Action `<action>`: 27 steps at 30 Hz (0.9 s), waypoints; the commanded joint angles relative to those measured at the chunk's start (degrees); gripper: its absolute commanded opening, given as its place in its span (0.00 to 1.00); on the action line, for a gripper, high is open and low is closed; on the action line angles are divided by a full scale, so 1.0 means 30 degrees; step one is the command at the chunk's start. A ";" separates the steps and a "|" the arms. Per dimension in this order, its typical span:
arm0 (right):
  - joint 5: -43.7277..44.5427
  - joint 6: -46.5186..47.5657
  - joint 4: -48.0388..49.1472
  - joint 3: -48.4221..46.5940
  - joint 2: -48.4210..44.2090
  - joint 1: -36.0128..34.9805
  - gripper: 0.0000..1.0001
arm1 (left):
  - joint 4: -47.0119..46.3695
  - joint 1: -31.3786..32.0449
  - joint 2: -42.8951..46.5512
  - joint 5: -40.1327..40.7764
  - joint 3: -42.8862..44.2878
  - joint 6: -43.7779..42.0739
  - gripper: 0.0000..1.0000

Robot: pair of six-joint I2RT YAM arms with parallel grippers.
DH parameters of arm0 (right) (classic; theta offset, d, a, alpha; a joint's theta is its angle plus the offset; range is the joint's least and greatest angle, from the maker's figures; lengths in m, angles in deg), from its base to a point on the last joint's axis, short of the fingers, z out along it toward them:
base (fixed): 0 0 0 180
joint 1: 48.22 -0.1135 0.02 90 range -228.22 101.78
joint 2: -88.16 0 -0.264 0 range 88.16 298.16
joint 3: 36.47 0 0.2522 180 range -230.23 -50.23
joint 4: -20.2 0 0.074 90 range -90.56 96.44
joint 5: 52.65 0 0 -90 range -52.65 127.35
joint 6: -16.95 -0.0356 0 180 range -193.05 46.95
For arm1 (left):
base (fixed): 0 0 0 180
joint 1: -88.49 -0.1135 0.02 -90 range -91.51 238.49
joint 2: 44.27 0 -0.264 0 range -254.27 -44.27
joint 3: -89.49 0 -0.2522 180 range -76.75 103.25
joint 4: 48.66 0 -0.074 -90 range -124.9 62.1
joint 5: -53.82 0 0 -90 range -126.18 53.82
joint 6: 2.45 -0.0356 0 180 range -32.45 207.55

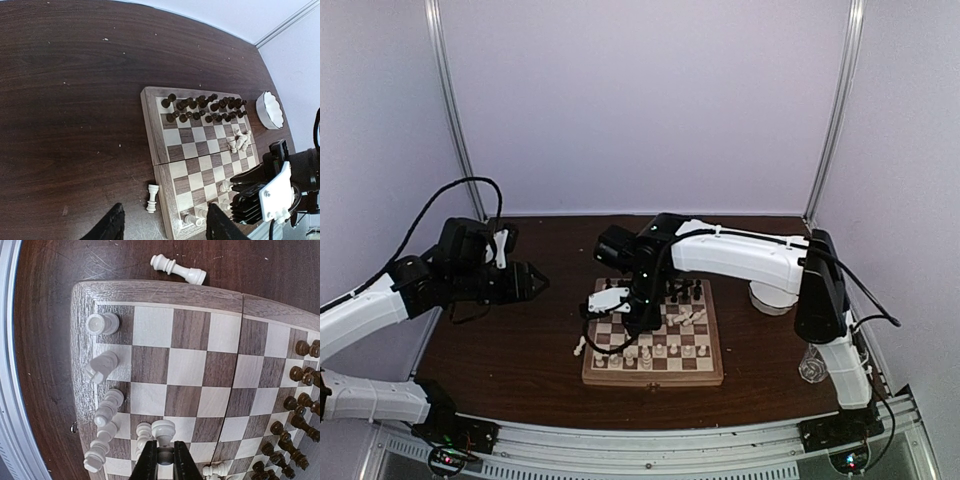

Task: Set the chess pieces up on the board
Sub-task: Place the pawn at c2.

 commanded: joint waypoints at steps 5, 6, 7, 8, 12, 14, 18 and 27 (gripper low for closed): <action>0.0499 0.0362 -0.0971 -0.1198 0.1221 -0.0477 0.06 | -0.0234 -0.0051 0.0257 0.0124 -0.0405 0.0035 0.56; 0.0501 0.0384 -0.0984 -0.1256 0.1313 -0.0500 0.06 | -0.0246 -0.0065 0.0234 0.0124 -0.0395 0.0022 0.56; 0.0519 0.0391 -0.1033 -0.1282 0.1398 -0.0518 0.06 | -0.0240 -0.0067 0.0234 0.0124 -0.0357 0.0024 0.56; 0.0518 0.0392 -0.1032 -0.1296 0.1467 -0.0531 0.06 | -0.0232 -0.0053 0.0227 0.0110 -0.0363 0.0006 0.56; 0.0510 0.0418 -0.1156 -0.1269 0.1656 -0.0580 0.06 | -0.0152 -0.0052 0.0254 0.0182 -0.0403 -0.0026 0.56; 0.0425 0.0421 -0.1180 -0.1269 0.1713 -0.0591 0.06 | -0.0118 -0.0051 0.0215 0.0181 -0.0403 -0.0061 0.56; 0.0262 0.0421 -0.1234 -0.1269 0.1831 -0.0646 0.07 | -0.0147 -0.0055 0.0153 0.0212 -0.0419 -0.0056 0.56; 0.0328 0.0310 -0.1173 -0.1294 0.2158 -0.0796 0.07 | -0.0154 -0.0060 0.0141 0.0128 -0.0533 0.0022 0.56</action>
